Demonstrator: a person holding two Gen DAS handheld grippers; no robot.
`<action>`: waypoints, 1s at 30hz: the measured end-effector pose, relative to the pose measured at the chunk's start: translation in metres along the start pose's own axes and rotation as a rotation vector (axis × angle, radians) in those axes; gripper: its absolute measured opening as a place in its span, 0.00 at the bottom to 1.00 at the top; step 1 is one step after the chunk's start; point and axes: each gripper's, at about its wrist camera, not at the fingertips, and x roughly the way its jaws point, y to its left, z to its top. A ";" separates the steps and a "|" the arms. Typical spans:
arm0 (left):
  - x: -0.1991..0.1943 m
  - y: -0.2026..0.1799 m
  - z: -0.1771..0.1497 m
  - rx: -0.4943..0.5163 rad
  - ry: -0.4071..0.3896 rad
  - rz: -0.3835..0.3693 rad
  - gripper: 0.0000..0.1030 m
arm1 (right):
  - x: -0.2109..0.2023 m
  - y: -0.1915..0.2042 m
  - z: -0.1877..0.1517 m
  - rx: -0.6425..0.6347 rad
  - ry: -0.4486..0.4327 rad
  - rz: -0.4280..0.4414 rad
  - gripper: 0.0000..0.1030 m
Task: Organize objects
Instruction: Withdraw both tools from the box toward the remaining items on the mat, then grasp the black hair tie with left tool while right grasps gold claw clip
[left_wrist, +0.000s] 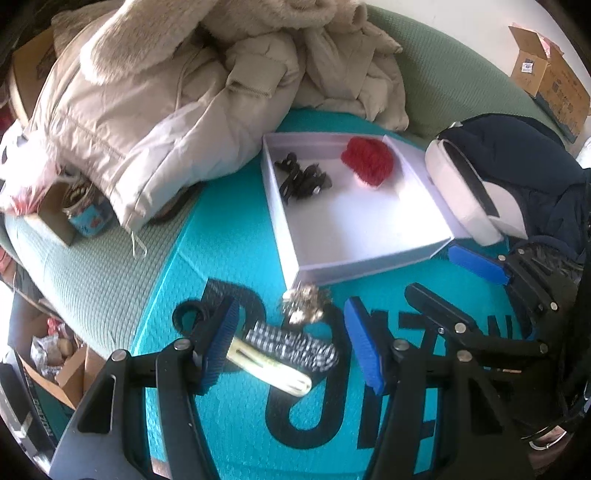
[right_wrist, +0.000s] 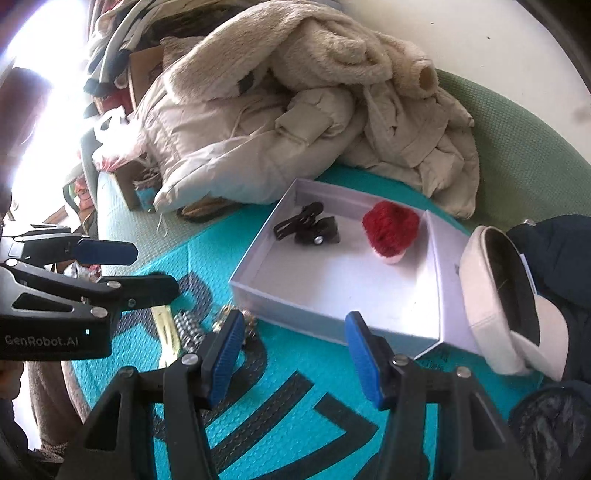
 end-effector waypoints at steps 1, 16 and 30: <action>0.001 0.002 -0.006 -0.005 0.006 0.001 0.56 | 0.000 0.003 -0.003 -0.005 0.004 0.002 0.55; 0.007 0.043 -0.067 -0.123 0.055 0.003 0.56 | 0.009 0.043 -0.031 -0.103 0.041 0.107 0.55; 0.027 0.083 -0.085 -0.232 0.085 0.020 0.56 | 0.043 0.060 -0.032 -0.124 0.087 0.173 0.55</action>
